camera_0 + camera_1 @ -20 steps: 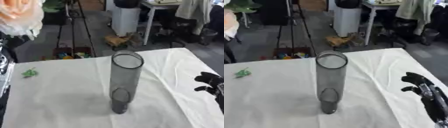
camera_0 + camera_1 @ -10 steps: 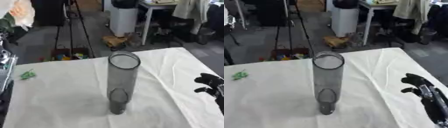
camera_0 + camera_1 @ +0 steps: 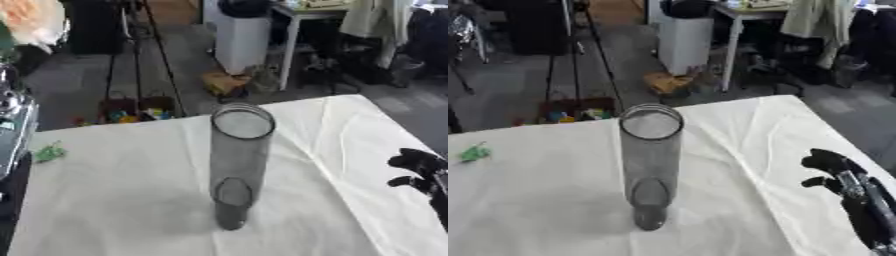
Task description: Arrange flowers into the vase.
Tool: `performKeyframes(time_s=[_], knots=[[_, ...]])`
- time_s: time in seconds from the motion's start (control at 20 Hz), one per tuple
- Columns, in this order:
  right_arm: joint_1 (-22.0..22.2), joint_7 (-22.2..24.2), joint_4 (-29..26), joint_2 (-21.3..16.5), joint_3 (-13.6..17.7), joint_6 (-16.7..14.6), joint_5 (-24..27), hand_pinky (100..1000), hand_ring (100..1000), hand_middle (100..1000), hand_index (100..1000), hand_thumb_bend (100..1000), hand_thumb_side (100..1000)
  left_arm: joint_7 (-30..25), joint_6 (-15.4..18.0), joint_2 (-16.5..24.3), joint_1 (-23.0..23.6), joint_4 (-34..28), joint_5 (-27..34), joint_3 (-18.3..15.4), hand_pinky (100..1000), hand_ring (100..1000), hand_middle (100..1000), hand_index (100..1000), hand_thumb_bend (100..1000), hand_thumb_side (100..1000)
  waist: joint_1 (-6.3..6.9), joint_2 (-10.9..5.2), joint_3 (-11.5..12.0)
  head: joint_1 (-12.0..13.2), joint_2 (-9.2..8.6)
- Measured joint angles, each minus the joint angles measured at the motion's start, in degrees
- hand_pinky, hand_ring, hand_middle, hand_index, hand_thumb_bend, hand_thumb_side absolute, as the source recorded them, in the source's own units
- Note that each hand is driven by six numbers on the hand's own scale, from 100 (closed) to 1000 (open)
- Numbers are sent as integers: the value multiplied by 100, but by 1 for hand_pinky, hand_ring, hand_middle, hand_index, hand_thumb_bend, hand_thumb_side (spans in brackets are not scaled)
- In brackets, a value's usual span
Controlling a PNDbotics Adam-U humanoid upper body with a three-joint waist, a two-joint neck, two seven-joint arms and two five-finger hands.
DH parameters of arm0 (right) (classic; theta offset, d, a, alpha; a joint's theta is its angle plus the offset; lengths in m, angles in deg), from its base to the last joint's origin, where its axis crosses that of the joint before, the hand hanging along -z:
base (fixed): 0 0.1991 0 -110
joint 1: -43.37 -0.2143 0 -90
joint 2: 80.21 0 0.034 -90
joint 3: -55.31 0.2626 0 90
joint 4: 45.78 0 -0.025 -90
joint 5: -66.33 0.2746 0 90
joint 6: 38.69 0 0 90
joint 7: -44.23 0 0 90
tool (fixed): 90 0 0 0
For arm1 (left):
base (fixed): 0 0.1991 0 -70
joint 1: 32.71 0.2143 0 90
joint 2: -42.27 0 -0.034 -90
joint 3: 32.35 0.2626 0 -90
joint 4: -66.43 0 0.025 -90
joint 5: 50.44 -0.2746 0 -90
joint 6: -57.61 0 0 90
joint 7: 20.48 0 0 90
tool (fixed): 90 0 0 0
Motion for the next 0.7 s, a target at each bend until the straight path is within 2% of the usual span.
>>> performKeyframes(time_s=[0.55,0.6,0.7], knots=[[-6,20,1,0,-1,-18,6,618,813,714,849,100,885,-101,39,0,-60,-52,41,127,100,100,100,111,361,108,0,0,-60,-6,-3],[-13,21,1,0,-1,-17,7,617,813,714,849,100,886,-115,39,0,-64,-68,42,130,100,100,100,101,595,105,0,0,-67,-6,-3],[-25,25,1,0,-2,-17,9,617,813,713,849,100,886,-188,55,0,-92,-72,65,161,100,100,100,100,623,145,0,0,-87,-6,-3]])
